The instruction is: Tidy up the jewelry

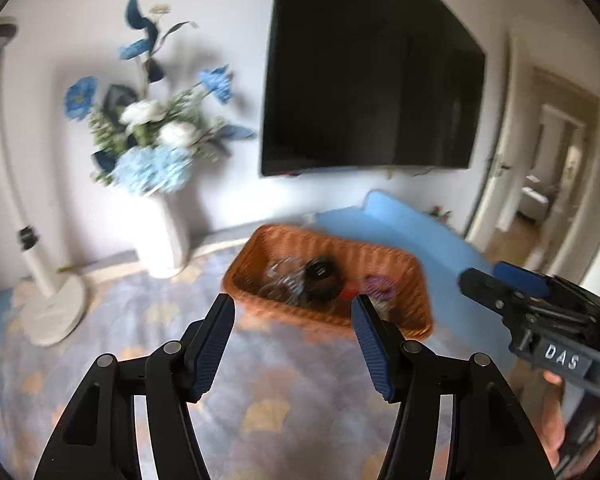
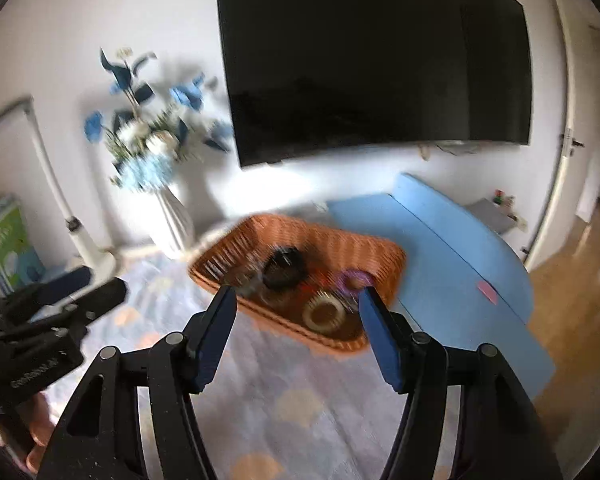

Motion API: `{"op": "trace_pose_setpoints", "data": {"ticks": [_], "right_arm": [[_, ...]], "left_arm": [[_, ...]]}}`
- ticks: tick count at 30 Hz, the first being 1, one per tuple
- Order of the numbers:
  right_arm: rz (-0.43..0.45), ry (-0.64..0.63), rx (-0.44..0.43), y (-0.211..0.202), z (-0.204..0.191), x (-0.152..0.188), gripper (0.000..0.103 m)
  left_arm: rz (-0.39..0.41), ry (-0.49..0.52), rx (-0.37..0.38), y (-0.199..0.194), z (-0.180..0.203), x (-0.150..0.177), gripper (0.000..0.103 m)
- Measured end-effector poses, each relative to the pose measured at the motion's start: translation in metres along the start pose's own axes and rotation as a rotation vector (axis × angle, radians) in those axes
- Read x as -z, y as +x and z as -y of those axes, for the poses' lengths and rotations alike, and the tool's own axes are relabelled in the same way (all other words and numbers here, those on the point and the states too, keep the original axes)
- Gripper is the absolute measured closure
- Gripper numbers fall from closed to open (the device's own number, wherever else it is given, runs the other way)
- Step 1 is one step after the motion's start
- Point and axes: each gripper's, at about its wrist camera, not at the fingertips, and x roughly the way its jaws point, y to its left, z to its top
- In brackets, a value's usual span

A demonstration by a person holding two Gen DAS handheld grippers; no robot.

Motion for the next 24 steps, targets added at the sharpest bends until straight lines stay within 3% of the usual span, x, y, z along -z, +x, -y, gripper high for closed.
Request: {"op": "trace_pose_setpoints", "data": {"ticks": [5, 10, 14, 18, 24], "right_arm": [[-0.074, -0.02, 0.044, 0.027, -0.004, 0.019, 0.037], [-0.092, -0.01, 0.057, 0.04, -0.003, 0.027, 0.037], [-0.104, -0.004, 0.056, 0.046, -0.001, 0.03, 0.037], [-0.118, -0.004, 0.06, 0.052, 0.0, 0.033, 0.037], [-0.135, 0.006, 0.051, 0.056, 0.001, 0.036, 0.037]], "left_arm": [[-0.032, -0.04, -0.004, 0.015, -0.002, 0.024, 0.04], [-0.062, 0.047, -0.085, 0.038, 0.003, 0.035, 0.04], [-0.073, 0.046, -0.074, 0.048, 0.004, 0.041, 0.04], [-0.091, 0.066, -0.141, 0.051, 0.008, 0.045, 0.04], [-0.089, 0.052, -0.123, 0.043, 0.009, 0.045, 0.04]]}}
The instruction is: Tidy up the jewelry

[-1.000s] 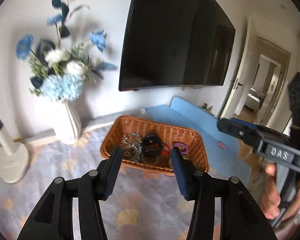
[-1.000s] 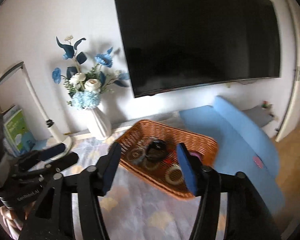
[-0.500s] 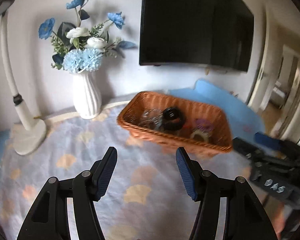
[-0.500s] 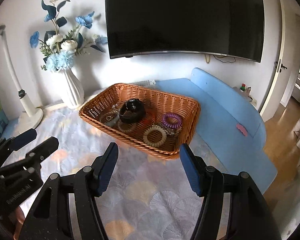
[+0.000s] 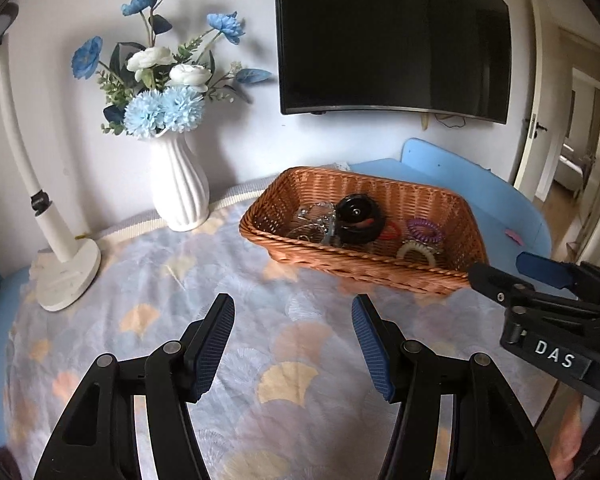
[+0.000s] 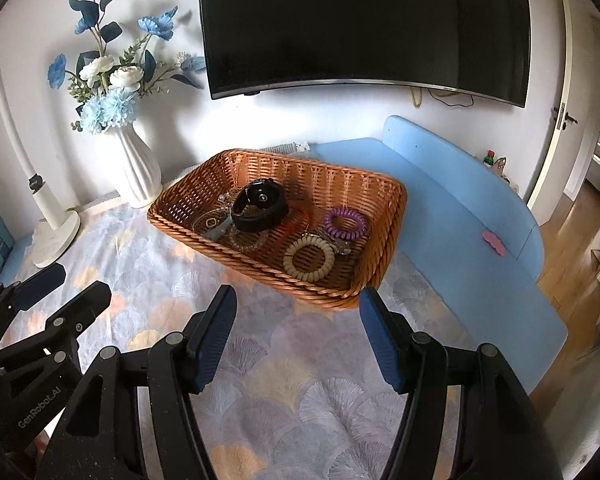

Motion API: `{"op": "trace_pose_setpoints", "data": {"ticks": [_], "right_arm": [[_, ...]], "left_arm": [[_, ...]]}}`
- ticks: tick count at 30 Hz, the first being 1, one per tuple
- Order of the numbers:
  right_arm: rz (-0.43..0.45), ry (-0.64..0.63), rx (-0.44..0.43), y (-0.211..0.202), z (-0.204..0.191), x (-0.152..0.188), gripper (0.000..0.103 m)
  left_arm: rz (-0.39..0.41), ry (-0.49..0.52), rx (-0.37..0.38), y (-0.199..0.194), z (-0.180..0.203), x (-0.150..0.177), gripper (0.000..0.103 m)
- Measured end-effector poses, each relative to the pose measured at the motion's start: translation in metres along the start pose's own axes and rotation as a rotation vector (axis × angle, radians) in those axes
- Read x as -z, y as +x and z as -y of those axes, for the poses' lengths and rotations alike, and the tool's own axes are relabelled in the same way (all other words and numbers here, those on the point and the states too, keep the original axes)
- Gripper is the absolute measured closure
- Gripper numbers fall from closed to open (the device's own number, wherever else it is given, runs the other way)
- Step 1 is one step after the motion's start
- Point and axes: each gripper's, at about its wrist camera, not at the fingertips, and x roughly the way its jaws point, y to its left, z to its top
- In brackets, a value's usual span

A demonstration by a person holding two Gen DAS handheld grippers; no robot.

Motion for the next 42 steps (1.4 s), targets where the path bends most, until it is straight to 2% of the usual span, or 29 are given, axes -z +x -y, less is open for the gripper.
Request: {"op": "trace_pose_setpoints", "data": {"ticks": [5, 12, 26, 42], "right_arm": [[0.003, -0.026, 0.04, -0.0004, -0.0042, 0.0, 0.037], [-0.005, -0.018, 0.044, 0.0018, -0.0008, -0.0021, 0.037], [-0.011, -0.016, 0.037, -0.0005, -0.0035, -0.0027, 0.037], [-0.033, -0.012, 0.022, 0.0039, -0.003, -0.0002, 0.037]], "left_arm": [[-0.013, -0.002, -0.006, 0.0, 0.0003, -0.0001, 0.04], [-0.009, -0.005, 0.002, -0.0024, 0.0004, -0.0007, 0.04], [-0.012, -0.002, 0.013, -0.0038, 0.0, 0.0007, 0.04], [-0.028, 0.001, -0.017, 0.0009, -0.0046, 0.0043, 0.04]]}}
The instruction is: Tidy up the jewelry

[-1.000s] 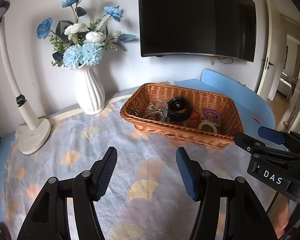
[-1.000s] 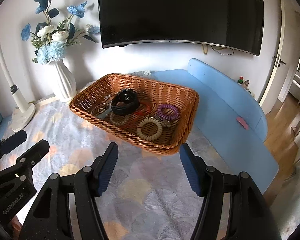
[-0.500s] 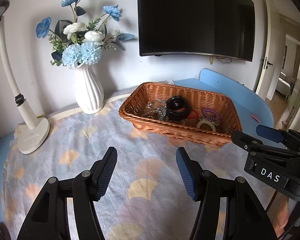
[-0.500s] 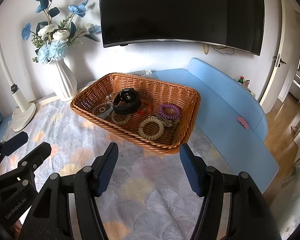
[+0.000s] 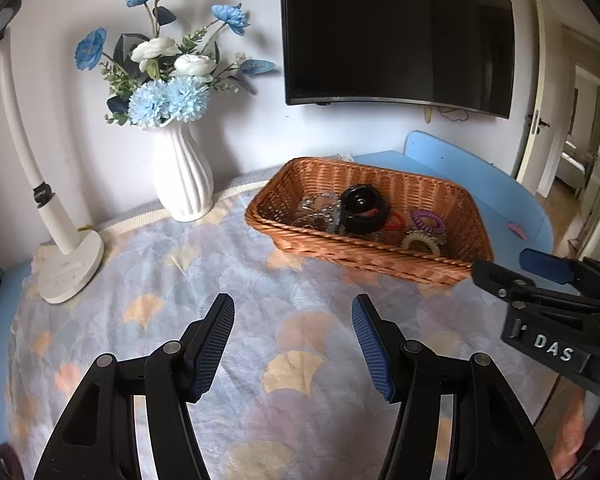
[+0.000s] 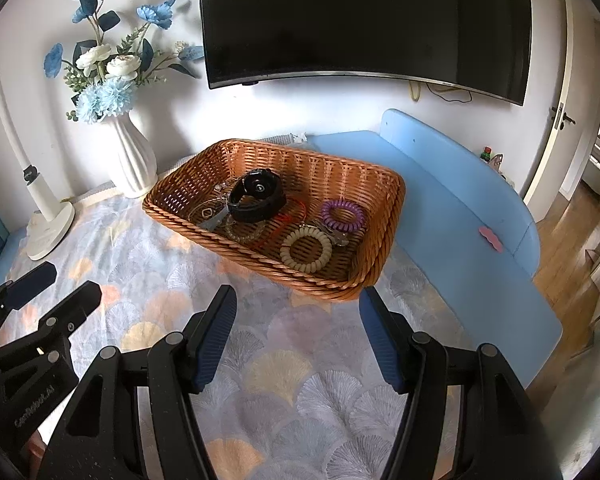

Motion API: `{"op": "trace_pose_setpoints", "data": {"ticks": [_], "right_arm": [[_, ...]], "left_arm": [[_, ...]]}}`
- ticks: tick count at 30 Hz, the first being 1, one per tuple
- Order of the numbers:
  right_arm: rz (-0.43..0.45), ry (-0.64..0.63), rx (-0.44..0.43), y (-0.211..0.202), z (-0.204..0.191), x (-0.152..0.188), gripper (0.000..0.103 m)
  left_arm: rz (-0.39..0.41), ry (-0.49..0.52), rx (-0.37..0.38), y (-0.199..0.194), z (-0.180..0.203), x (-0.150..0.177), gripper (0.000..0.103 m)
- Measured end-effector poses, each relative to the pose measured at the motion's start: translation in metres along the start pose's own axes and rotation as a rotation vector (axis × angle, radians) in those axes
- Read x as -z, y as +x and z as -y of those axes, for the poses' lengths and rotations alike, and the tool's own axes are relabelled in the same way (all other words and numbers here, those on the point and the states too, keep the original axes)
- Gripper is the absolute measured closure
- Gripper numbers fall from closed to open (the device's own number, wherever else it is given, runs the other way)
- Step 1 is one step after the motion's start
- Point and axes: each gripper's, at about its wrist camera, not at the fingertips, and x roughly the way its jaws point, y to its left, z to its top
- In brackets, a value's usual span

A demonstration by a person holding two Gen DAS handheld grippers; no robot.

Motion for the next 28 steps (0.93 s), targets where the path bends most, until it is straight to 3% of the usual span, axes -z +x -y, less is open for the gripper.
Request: {"op": "trace_pose_setpoints", "data": {"ticks": [18, 28], "right_arm": [[-0.024, 0.01, -0.005, 0.0055, 0.0008, 0.0057, 0.037], [-0.018, -0.013, 0.011, 0.0038, -0.0011, 0.0069, 0.037]], "left_arm": [[-0.008, 0.009, -0.022, 0.0034, -0.001, 0.0026, 0.04], [0.057, -0.006, -0.049, -0.0051, -0.0011, 0.0022, 0.04]]}}
